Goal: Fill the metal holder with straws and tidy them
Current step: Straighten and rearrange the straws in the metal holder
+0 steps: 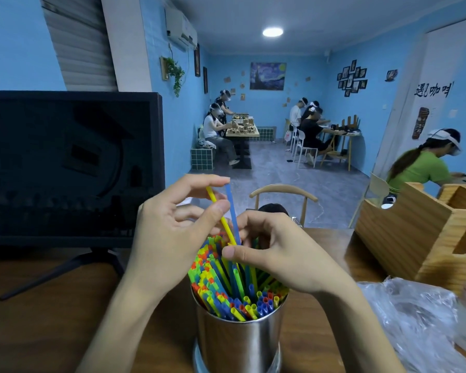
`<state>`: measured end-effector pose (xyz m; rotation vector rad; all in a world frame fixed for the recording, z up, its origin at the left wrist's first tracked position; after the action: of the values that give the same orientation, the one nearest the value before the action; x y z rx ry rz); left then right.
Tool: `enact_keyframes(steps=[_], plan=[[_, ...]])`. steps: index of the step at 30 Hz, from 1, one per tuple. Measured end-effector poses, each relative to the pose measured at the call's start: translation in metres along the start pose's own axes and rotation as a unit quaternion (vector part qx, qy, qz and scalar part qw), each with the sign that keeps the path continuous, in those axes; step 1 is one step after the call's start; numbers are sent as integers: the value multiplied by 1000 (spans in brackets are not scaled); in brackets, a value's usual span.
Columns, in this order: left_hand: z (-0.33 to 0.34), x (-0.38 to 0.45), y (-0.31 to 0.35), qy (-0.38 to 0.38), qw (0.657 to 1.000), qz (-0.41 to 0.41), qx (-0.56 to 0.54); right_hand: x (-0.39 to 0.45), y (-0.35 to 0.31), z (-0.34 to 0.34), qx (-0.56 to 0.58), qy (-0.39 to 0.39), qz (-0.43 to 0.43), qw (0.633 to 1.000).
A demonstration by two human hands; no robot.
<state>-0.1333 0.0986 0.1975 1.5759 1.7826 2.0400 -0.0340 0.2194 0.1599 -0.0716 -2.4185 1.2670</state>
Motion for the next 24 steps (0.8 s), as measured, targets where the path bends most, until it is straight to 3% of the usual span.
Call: enact_keyframes(steps=[6,15,21,24], plan=[[15,-2,4,-94,993,26,70,3,3,-3,46,15,-12,999],[15,-5,4,-15,996,46,76,2,4,-9,59,39,-15,997],[14,-5,5,-11,994,51,96,0,5,-10,68,29,-12,997],[18,-4,-1,-50,990,64,118,0,0,-12,85,35,-29,995]])
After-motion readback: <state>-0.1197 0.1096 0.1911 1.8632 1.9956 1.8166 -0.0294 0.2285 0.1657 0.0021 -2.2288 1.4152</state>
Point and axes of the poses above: each hand's wrist, its own x-axis towards the middle knuckle, its own z-axis out of the palm, y = z × x, the point moved 7 cm from there along x, towards the middle knuckle, and after that the axes turned 4 degrees about -y, right-handed, at the moved point
